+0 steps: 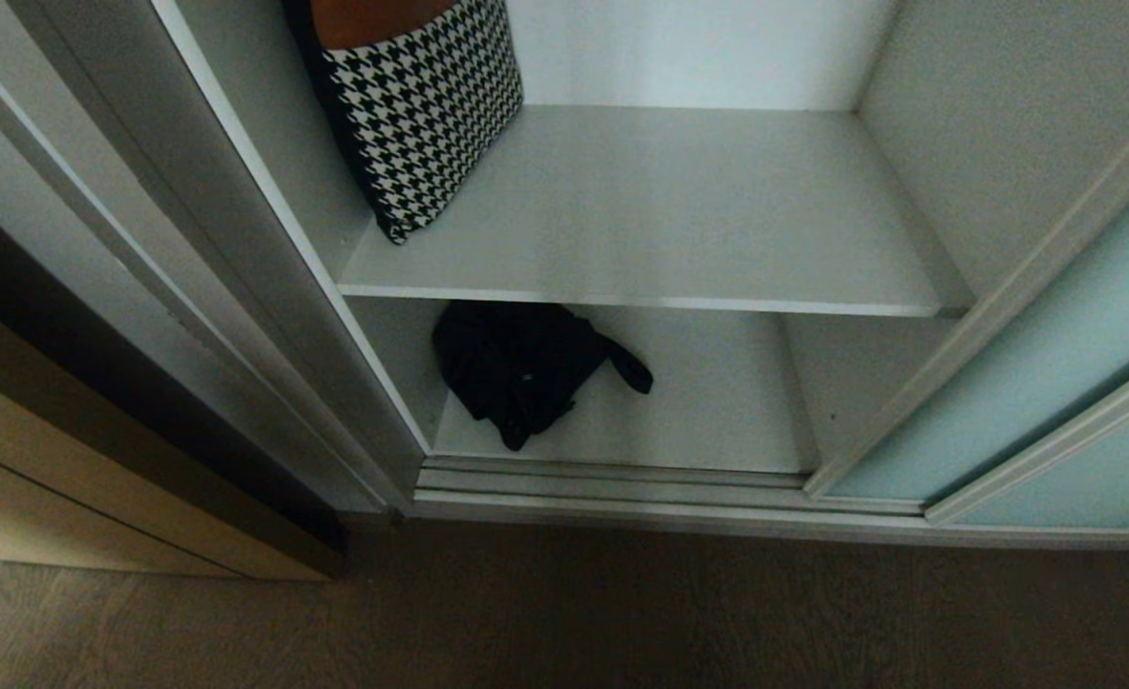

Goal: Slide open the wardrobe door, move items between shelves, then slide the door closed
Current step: Close the door

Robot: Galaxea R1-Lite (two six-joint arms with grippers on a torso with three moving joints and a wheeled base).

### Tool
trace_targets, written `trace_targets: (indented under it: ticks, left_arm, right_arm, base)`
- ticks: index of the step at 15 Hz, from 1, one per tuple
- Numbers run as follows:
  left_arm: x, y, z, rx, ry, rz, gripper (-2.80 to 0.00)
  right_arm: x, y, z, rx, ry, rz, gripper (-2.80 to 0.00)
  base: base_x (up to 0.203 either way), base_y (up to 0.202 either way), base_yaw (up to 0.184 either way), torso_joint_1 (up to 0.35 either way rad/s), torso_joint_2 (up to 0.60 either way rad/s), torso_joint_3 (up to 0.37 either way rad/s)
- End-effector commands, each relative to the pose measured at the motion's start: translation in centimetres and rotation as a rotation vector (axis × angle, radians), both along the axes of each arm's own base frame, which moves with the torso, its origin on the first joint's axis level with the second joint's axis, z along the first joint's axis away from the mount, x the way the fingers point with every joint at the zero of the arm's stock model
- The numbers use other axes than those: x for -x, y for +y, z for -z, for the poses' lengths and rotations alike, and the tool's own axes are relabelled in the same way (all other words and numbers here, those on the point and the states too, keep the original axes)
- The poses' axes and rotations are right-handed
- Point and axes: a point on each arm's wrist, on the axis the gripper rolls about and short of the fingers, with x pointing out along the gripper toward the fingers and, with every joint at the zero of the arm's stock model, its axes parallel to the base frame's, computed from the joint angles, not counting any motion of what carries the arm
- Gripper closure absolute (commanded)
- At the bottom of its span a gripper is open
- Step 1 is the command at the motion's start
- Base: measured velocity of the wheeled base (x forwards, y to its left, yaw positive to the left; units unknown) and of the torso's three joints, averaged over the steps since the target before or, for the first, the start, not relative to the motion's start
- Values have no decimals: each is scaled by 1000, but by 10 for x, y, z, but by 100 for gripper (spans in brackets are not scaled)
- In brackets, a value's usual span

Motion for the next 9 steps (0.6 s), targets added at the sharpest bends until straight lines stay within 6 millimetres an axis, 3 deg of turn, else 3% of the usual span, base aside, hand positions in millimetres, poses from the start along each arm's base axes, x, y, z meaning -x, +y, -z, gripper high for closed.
trace_targets:
  ticks: [1, 4, 9]
  left_arm:
    - [0, 0, 0, 0, 1, -1, 0]
    - [0, 0, 0, 0, 1, -1, 0]
    - [0, 0, 0, 0, 1, -1, 0]
  right_arm:
    - [-32, -4, -27, -43, 17, 165, 0]
    - [-27, -6, -38, -51, -17, 282, 0]
    - [-29, 16, -41, 65, -9, 387, 0]
  base:
    - [0, 0, 0, 0, 0, 0]
    - [0, 0, 0, 0, 0, 0]
    - [0, 0, 0, 0, 0, 0]
